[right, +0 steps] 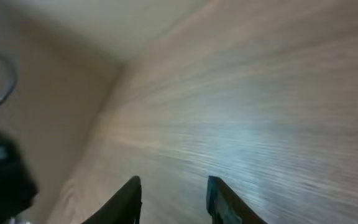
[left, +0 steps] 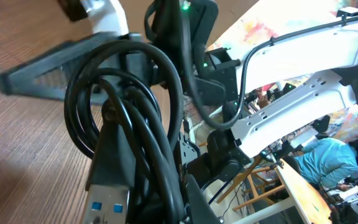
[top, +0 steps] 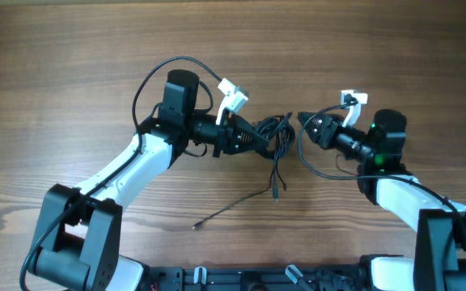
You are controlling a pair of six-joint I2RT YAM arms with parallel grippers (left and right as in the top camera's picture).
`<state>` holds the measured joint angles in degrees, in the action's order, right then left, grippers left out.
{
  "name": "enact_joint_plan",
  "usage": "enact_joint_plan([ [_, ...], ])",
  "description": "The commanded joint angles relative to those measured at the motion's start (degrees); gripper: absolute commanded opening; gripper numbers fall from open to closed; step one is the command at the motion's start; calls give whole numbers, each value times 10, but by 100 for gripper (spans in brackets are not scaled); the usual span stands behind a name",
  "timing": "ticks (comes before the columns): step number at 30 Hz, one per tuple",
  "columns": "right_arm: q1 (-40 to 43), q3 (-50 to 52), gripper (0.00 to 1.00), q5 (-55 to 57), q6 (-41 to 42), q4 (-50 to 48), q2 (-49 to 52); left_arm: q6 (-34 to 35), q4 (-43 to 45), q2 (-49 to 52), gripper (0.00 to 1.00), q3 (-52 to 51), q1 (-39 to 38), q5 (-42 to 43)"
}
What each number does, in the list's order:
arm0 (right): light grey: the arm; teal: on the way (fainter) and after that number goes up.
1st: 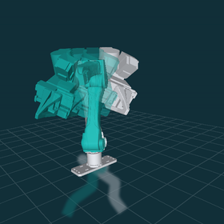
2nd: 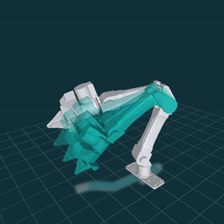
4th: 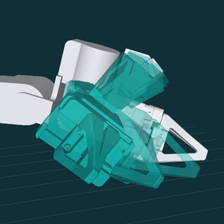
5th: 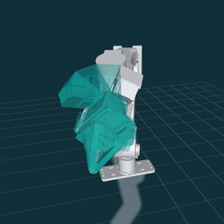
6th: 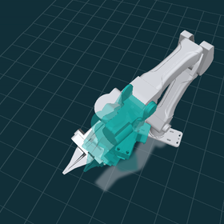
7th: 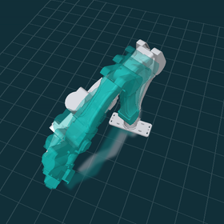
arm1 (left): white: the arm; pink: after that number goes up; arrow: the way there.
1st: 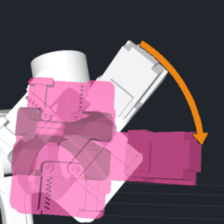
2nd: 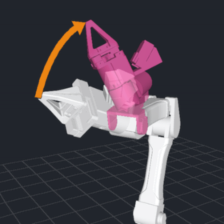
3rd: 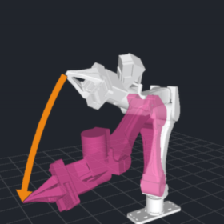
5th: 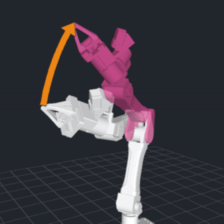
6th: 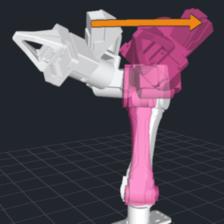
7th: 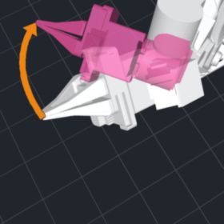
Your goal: Untangle cables
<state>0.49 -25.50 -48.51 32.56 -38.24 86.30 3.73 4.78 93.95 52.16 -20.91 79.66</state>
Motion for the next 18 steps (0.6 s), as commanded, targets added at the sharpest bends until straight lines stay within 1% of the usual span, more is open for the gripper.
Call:
enact_joint_plan([
  [1,8,1,50,-160,-41,-55,5,2,2,-14,4,6,1,20],
  [6,-8,1,52,-174,-42,-64,5,1,9,-14,4,6,1,63],
  [7,-8,1,52,-189,-43,-68,5,2,8,-14,4,6,1,67],
  [10,-9,1,52,-296,-56,-113,5,1,9,-14,4,6,2,100],
  [14,-9,1,51,-339,-55,-121,5,2,9,-14,4,6,2,102],
  [18,-9,1,47,-385,-55,-120,5,1,9,-14,4,6,2,101],
])
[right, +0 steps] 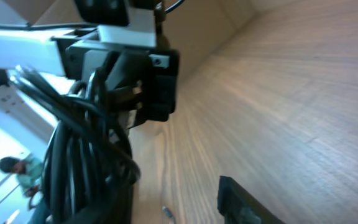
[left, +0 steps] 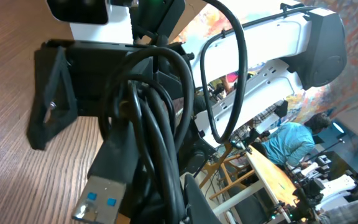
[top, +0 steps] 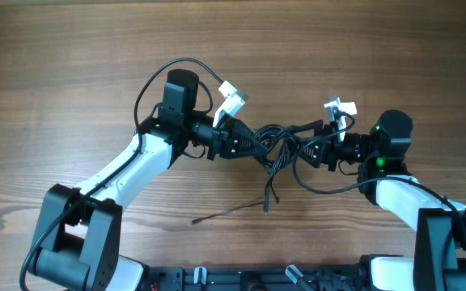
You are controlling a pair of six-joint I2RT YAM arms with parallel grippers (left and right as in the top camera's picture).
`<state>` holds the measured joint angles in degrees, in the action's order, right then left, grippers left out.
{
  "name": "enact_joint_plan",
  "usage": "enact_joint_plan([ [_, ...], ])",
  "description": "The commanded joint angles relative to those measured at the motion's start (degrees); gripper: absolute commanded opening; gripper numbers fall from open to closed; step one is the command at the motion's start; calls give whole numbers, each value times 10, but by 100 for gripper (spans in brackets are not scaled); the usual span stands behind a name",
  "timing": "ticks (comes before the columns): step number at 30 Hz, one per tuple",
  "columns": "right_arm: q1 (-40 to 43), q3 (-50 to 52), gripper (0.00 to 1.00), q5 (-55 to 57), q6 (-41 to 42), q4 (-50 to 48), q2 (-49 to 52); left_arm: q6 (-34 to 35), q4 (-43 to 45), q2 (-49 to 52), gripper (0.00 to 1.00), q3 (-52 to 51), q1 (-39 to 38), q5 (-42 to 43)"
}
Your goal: Untangle cables
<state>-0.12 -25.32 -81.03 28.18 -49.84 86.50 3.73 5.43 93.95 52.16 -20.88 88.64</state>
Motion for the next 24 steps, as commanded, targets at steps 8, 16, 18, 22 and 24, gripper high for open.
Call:
enact_joint_plan([
  [8,15,-1,52,-80,27,-6,3,2,2,-14,4,6,24,16],
  [16,15,-1,59,-40,71,-43,3,1,2,-14,4,6,-6,15],
  [18,14,-1,60,-42,85,-55,3,1,2,-14,4,6,-8,15],
  [22,14,-1,60,-79,95,-59,3,1,2,-14,4,6,-8,-4],
  [24,14,-1,60,-92,96,-59,3,1,2,-14,4,6,-8,-24],
])
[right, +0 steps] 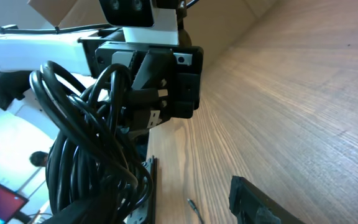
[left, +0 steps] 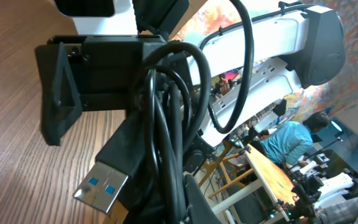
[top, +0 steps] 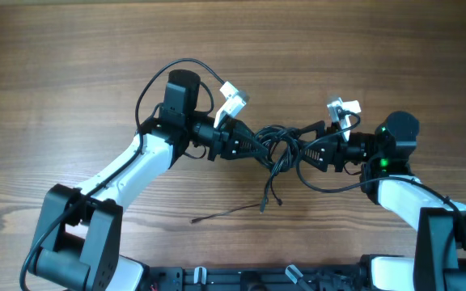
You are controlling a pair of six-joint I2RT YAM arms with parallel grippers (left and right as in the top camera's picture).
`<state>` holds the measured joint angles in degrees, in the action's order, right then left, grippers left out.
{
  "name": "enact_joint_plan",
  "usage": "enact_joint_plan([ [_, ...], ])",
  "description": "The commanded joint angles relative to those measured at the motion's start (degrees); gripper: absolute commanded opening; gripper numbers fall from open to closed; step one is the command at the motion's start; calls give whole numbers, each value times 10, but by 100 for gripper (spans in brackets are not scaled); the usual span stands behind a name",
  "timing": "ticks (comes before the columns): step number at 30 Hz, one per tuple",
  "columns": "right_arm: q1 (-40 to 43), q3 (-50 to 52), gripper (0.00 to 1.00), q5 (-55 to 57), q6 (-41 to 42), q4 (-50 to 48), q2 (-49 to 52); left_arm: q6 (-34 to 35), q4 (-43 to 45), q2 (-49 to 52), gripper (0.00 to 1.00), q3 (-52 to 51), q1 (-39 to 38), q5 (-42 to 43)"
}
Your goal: Untangle cables
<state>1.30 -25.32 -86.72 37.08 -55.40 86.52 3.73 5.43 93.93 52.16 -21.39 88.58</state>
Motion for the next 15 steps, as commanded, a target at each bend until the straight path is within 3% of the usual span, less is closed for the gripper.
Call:
enact_joint_plan([
  [1,0,-1,61,-34,7,-4,3,1,2,-14,4,6,-3,-25],
  [12,-46,-1,65,124,50,-3,3,1,2,-14,4,6,-24,-27],
  [15,-46,-1,50,163,49,24,3,1,2,-14,4,6,-23,-27],
])
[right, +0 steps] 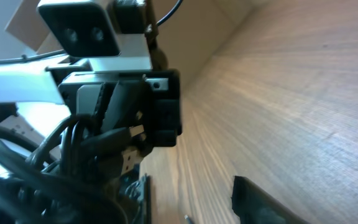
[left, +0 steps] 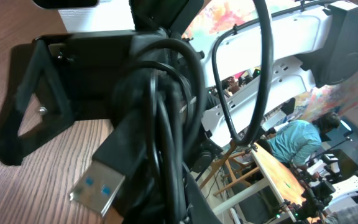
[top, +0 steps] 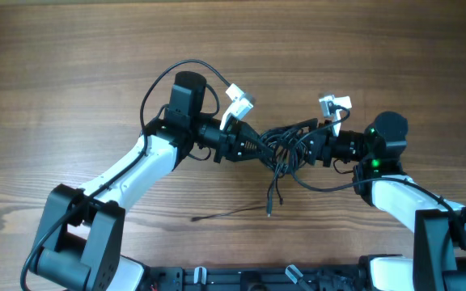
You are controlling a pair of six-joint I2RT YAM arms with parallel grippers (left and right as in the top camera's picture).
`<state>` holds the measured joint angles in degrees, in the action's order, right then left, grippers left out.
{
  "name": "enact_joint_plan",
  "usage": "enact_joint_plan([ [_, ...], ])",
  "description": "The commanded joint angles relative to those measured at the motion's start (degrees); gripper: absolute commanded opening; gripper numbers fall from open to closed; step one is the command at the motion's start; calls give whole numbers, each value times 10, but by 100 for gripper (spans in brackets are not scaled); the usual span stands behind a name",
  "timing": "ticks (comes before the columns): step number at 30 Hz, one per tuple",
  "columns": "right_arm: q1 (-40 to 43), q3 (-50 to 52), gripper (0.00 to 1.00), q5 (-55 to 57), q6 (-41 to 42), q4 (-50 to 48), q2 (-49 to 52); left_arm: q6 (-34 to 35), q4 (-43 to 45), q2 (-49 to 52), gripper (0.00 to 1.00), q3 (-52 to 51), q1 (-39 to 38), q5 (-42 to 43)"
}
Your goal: Untangle cables
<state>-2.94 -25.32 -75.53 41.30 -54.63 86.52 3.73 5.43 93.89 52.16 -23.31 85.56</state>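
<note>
A tangle of black cables [top: 280,145] hangs between both grippers at mid-table. My left gripper [top: 247,149] is shut on its left side. In the left wrist view the cable loops [left: 160,118] fill the frame, with a USB plug [left: 95,185] sticking out low. My right gripper [top: 307,147] is at the tangle's right side. In the right wrist view the bundle [right: 73,174] covers the left finger, and bare table shows between it and the right finger [right: 263,202]. One cable end [top: 270,206] dangles toward the front.
A thin cable end [top: 217,213] lies on the wooden table [top: 71,73] in front of the tangle. The right arm's own cable [top: 330,184] loops below its wrist. White camera mounts [top: 239,97] stick up from both wrists.
The two grippers have come closer together: the left one shifted right, the right one left and slightly back. The bundle between them is less stretched and more bunched.
First my left gripper held the tangle alone, with the right gripper apart from it at the right. Then the right gripper was at the tangle. Later the bundle was stretched out between both. Now the grippers are nearer and the bundle is bunched.
</note>
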Motion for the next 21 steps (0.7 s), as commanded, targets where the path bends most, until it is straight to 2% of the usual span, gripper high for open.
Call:
enact_joint_plan([
  [1,-4,-1,41,72,7,43,3,1,2,-13,4,6,-4,3],
  [3,-4,-1,18,112,7,86,3,1,2,-13,4,6,-4,3],
  [4,-4,-1,11,126,7,96,3,1,2,-13,4,6,-4,3],
  [6,-4,-1,6,193,7,134,3,2,2,-13,4,6,-4,3],
  [9,-4,-1,4,421,-4,254,3,9,9,-13,4,6,-4,48],
  [11,-2,-1,4,597,-9,343,3,74,52,-14,4,6,-4,48],
  [13,7,-1,4,690,-20,389,3,129,109,-14,4,6,-4,48],
  [15,27,-1,4,700,-91,390,1,153,152,-14,4,6,-3,48],
  [18,83,-2,4,711,-101,389,-10,176,174,-14,4,6,6,46],
  [19,102,-2,4,697,-97,388,-16,191,186,-14,4,6,10,45],
  [21,133,-2,5,599,-103,370,-33,215,203,-14,4,6,17,4],
])
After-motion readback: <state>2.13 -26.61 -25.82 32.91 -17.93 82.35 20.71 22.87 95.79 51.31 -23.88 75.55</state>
